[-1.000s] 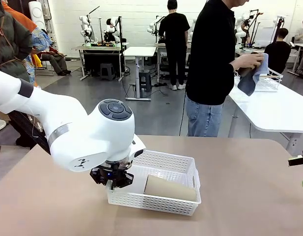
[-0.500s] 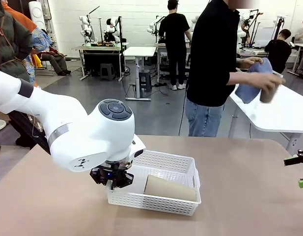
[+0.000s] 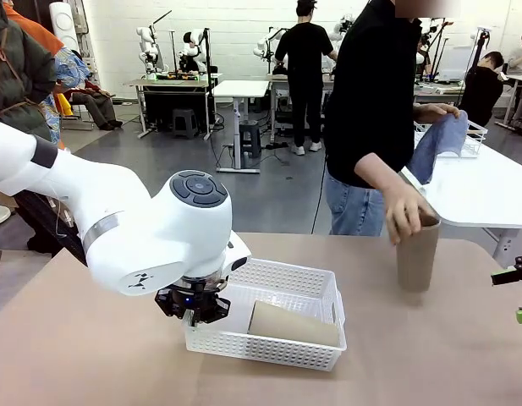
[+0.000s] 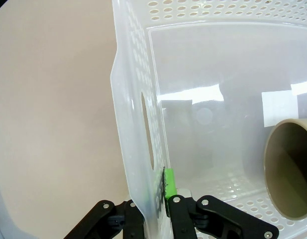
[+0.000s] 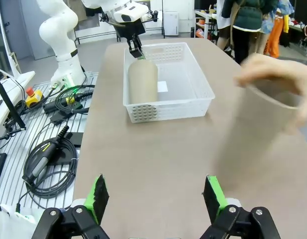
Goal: Clean and organize the cups into the basket.
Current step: Pick up the Reusable plastic cup from the right side of the table and stack it inside the Organizing basket in the center of the table.
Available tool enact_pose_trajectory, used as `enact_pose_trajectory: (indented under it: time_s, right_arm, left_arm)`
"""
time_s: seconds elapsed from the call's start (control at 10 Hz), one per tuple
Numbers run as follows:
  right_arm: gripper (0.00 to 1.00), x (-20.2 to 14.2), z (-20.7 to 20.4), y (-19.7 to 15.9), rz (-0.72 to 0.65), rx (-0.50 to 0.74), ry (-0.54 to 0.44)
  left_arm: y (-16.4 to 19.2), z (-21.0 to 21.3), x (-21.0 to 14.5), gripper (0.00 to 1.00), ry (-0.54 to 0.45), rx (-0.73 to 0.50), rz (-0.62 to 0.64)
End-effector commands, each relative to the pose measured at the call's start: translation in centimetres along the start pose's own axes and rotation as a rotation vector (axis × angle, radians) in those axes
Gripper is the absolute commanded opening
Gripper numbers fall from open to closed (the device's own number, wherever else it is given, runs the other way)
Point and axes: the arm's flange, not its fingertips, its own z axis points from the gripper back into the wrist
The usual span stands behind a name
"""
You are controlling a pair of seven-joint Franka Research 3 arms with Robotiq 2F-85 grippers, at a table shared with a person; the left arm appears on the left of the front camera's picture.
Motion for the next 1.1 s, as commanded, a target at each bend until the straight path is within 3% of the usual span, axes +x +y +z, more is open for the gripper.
enact_pose_trajectory:
  time_s: [0.0, 0.7, 1.0]
  right_arm:
    - [1.00, 0.1, 0.1, 0.2, 0.015, 0.007, -0.010]
    - [1.00, 0.0, -0.1, 0.0, 0.001, 0.003, 0.002]
    - [1.00, -3.5, -7.6, -4.2, -0.095, 0.118, 0.061]
  left_arm:
    - [0.0, -0.1, -0.3, 0.00, -0.009, 0.015, -0.007]
    - [0.0, -0.1, -0.3, 0.00, -0.009, 0.015, -0.007]
    - [0.0, -0.1, -0.3, 0.00, -0.009, 0.015, -0.007]
